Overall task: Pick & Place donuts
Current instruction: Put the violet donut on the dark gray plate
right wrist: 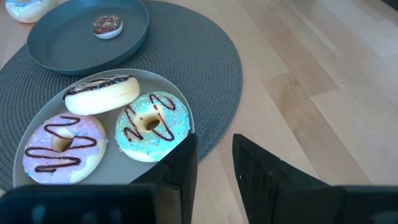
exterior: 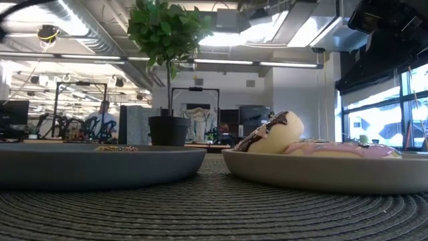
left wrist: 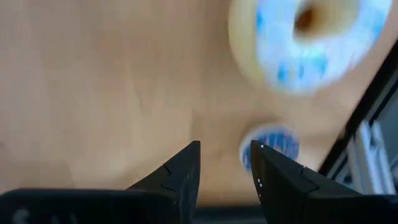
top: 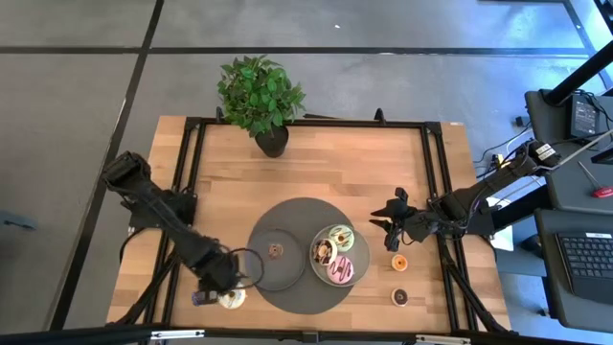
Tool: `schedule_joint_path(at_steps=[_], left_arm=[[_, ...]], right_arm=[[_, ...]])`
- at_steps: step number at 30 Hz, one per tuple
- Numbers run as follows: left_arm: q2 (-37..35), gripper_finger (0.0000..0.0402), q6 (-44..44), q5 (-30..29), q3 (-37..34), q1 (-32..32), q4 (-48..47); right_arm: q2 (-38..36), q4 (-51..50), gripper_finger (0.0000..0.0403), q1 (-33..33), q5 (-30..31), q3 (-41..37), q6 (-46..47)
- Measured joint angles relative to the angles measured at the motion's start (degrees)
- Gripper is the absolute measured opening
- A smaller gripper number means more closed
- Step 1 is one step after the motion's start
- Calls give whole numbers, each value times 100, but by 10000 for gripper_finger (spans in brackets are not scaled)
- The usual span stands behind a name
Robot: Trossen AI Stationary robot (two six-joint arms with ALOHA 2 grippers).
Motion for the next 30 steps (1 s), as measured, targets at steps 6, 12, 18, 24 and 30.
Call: schedule_joint_path(at_steps=[6, 12, 18, 24, 30], left_arm=[[0, 133, -771, 66, -71, -559, 61], [0, 133, -1001, 58, -71, -901, 578], [21, 130, -1120, -11, -71, -1093, 796], [35, 129, -1063, -652, -71, -1188, 777], [37, 131, -995, -633, -71, -1190, 774]], right_arm=[[0, 0, 103, 1, 0, 0, -8], [0, 0, 103, -1, 13, 0, -30], [0, 10, 103, -1, 15, 0, -184], [0, 11, 103, -1, -91, 0, -147], [0, 9, 103, 2, -293, 0, 151]])
